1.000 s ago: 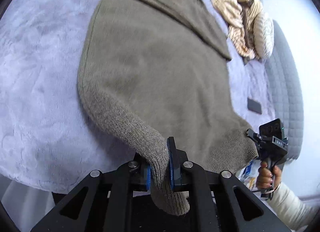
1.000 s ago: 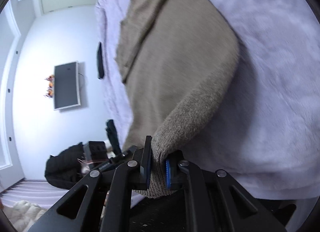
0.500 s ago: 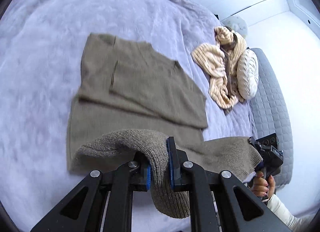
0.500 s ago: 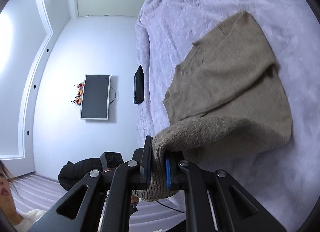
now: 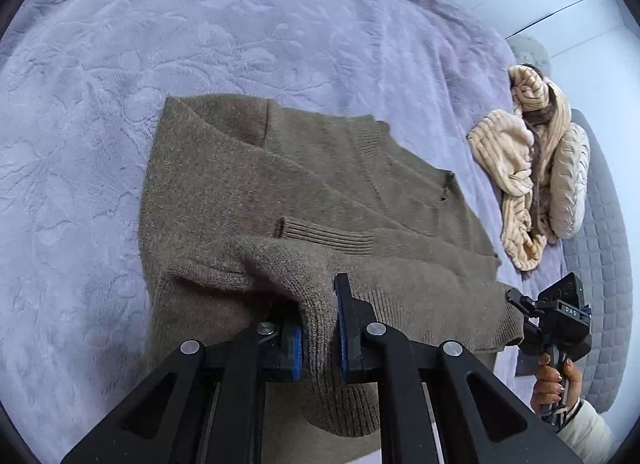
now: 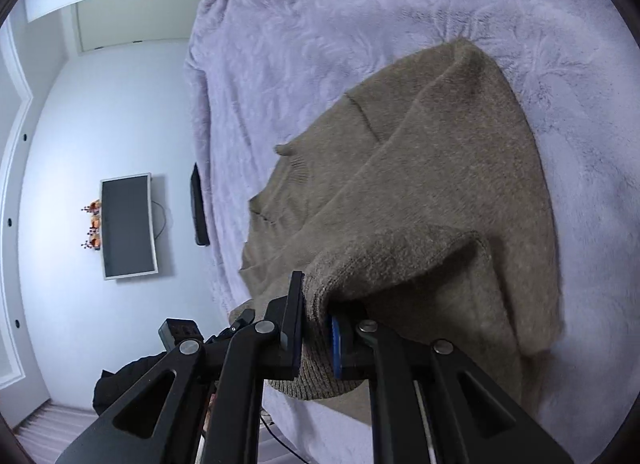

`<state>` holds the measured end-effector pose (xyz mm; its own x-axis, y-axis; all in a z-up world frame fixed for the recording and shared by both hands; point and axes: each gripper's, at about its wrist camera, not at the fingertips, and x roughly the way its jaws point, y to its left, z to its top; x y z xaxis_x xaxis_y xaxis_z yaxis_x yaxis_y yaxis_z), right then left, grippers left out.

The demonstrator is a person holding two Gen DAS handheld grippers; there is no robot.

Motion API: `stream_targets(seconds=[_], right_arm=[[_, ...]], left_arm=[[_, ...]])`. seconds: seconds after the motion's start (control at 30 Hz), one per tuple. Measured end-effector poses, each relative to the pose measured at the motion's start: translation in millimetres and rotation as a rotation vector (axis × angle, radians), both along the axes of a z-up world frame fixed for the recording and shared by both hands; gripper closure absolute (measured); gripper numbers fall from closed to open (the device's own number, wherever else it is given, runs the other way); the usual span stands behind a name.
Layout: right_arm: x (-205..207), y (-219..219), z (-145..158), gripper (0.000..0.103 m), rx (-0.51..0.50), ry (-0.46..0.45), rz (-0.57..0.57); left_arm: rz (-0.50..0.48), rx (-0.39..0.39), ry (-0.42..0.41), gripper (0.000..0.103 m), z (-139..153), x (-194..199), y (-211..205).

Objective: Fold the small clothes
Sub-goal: 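Lift the hem with both tools and fold it over toward the collar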

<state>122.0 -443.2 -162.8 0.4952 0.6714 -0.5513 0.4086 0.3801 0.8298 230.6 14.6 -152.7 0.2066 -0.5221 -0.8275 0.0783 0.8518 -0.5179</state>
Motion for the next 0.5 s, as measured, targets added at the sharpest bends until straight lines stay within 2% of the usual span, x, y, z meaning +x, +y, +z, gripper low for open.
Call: stream_targets(seconds=[0.03, 0.13, 0.2, 0.27, 0.3, 0.33, 0.4, 0.43, 0.5], right_arm=[[3.4, -1.6, -10.5, 0.088, 0.002, 0.025, -0.002], [6.4, -4.7, -30.4, 0.087, 0.018, 0.080, 0.011], [6.1, -5.8, -31.0, 0.086, 0.031, 0.078, 0.012], [1.3, -4.2, -24.4, 0.078, 0.043, 0.068, 0.022], [-3.1, -2.5, -20.6, 0.071, 0.054, 0.059, 0.030], [-4.8, -0.6, -18.1, 0.070, 0.059, 0.053, 0.038], [-7.4, 6.5, -12.4, 0.074, 0.049, 0.050, 0.071], [-5.8, 9.6, -8.9, 0.087, 0.038, 0.046, 0.084], [1.3, 13.1, 1.1, 0.089, 0.060, -0.001, 0.076]], left_arm=[[0.006, 0.005, 0.007, 0.089, -6.0, 2.1, 0.5], [0.036, -0.008, 0.029, 0.089, -16.2, 7.3, 3.7], [0.046, -0.018, 0.049, 0.089, -16.4, 7.9, 5.7], [0.041, -0.028, 0.066, 0.089, -12.8, 6.3, 6.6], [0.030, -0.030, 0.069, 0.089, -10.6, 4.7, 6.2], [0.019, -0.029, 0.070, 0.089, -8.5, 3.6, 5.0], [0.008, -0.047, 0.075, 0.089, -6.0, 2.9, 4.0], [0.011, -0.059, 0.076, 0.089, -4.3, 4.0, 3.1], [0.034, -0.091, 0.076, 0.089, 0.0, 10.2, 3.6]])
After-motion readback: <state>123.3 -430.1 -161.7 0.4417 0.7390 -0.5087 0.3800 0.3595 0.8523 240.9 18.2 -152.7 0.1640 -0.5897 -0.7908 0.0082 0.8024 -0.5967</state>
